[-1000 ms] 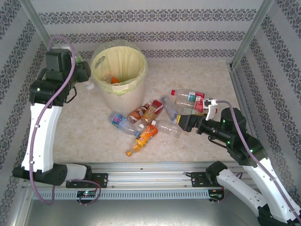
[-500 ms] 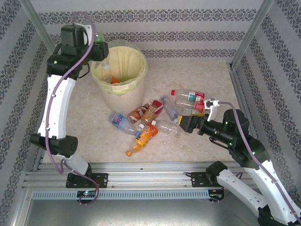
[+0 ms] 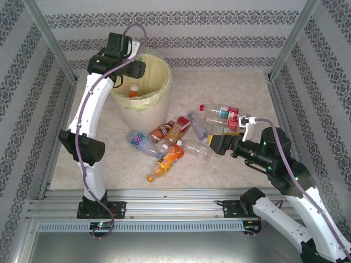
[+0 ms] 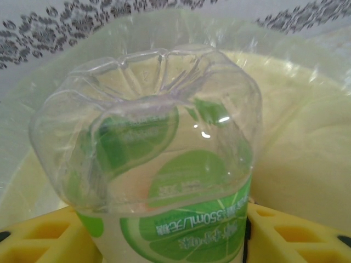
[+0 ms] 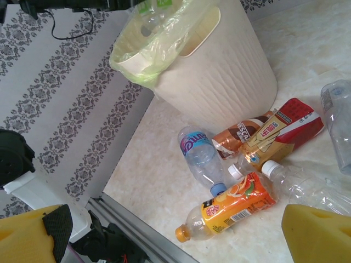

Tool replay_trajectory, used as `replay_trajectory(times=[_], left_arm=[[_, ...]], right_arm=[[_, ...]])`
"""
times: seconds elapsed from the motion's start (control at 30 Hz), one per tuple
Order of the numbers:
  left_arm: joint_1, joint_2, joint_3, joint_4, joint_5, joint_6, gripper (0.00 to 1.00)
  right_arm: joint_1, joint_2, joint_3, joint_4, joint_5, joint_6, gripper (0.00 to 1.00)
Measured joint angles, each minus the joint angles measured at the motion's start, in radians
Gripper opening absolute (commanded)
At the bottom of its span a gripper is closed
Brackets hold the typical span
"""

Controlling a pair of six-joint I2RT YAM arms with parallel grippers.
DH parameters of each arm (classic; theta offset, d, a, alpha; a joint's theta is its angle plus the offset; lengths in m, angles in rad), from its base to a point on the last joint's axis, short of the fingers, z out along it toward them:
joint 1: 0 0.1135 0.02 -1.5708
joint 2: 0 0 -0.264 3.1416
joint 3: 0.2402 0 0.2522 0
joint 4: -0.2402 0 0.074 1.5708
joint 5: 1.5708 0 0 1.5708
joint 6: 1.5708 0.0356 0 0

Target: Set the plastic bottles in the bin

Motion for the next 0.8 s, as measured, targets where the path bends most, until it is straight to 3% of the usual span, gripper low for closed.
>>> replay_trajectory(times=[0.37,0.8], left_arm=[[-0.002,0.026,-0.020,-0.058,-0.085,0.016,0.61],[-0.013,0.047,-0.014,-0.123,-0.122,-0.033,0.85]], right_arm=[[0.003,0.004,0.000,-0.005,0.000,0.000,0.98],[0.003,0.004,0.000,-0.013,0.004,0.000,0.98]])
